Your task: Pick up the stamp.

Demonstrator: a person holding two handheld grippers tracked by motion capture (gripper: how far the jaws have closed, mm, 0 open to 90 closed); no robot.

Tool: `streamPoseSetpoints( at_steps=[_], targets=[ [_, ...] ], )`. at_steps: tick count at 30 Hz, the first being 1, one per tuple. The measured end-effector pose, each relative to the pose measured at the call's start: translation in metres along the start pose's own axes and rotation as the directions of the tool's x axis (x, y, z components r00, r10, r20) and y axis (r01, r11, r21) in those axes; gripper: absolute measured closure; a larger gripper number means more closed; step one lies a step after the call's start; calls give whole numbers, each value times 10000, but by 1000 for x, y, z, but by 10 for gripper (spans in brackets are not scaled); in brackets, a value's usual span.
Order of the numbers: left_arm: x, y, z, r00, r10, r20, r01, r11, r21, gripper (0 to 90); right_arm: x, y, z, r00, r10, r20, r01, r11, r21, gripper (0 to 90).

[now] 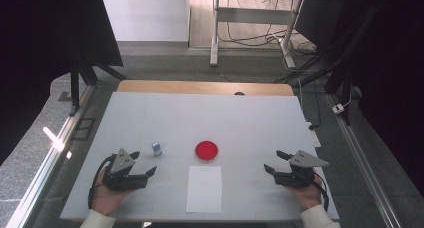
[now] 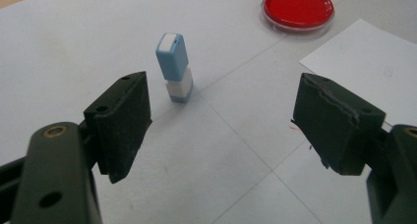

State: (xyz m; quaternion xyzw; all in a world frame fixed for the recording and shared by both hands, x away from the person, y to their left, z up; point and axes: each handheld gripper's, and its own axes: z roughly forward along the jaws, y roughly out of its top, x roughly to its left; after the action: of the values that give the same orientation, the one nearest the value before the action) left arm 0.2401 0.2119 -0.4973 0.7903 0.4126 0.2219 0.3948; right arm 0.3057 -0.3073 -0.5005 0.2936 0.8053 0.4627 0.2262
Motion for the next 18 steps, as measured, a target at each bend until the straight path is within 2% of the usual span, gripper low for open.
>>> streamPoseSetpoints(
  at_steps=[14,18],
  targets=[
    [9,15,2,10000,-21,-16,21,10000,37,224,1,0,2,10000,-11,36,11,10000,-6,297],
    [12,19,4,9999,-20,105,19,9999,159,224,0,0,2,10000,26,24,-26,10000,-7,297]
  ],
)
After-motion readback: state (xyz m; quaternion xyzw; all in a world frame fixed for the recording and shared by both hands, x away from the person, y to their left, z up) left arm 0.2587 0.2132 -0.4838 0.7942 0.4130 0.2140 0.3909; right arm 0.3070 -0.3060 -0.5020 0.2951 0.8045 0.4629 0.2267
